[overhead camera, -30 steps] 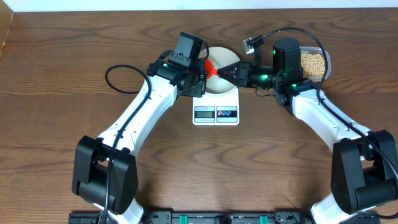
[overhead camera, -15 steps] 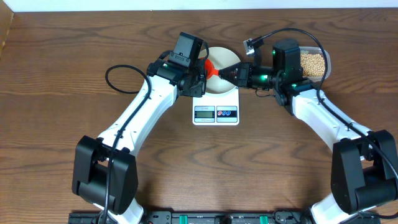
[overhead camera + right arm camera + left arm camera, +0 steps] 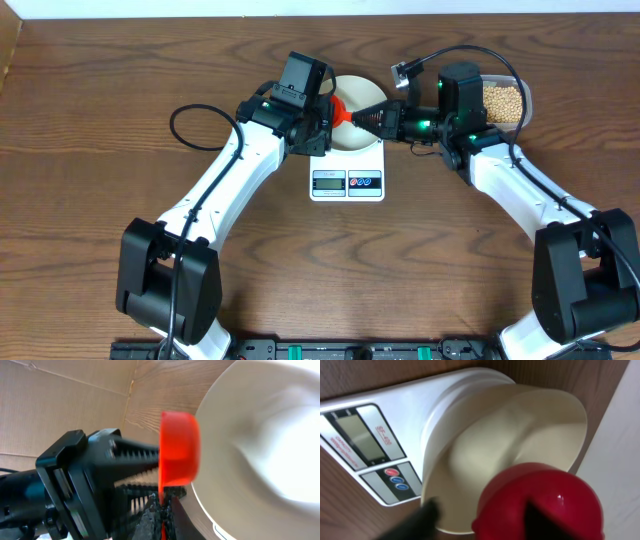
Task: Scoop item into bowl and weigh 50g on scale
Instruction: 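Grasp the scoop handle with the right gripper and release the left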
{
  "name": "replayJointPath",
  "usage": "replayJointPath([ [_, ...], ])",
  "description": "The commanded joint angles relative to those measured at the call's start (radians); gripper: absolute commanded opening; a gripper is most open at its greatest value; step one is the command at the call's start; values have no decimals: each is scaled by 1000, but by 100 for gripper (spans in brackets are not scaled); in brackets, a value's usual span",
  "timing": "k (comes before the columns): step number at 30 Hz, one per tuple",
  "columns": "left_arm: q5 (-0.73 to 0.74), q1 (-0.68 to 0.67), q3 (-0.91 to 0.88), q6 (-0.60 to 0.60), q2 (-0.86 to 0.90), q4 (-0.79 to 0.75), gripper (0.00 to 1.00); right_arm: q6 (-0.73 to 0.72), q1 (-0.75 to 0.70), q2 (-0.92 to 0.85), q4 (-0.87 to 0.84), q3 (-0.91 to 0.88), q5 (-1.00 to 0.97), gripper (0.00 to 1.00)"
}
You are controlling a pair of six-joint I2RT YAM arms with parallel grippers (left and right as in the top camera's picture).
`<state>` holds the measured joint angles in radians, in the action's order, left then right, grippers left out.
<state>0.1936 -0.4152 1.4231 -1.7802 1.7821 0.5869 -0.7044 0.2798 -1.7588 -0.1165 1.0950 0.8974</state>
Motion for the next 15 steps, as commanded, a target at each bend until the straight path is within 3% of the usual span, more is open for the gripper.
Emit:
replayJointPath([
  [1, 2, 0, 8, 2, -28, 8, 81, 2, 4, -1, -3, 19, -3, 1],
  [9, -35, 14, 8, 56, -28, 16, 87, 2, -46, -1, -4, 19, -6, 1],
  [13, -48, 56, 8, 271, -28, -11, 88, 3, -91, -1, -4, 19, -5, 1],
  [15, -47, 80, 8, 444, -28, -50, 89, 3, -112, -1, -5, 19, -5, 1],
])
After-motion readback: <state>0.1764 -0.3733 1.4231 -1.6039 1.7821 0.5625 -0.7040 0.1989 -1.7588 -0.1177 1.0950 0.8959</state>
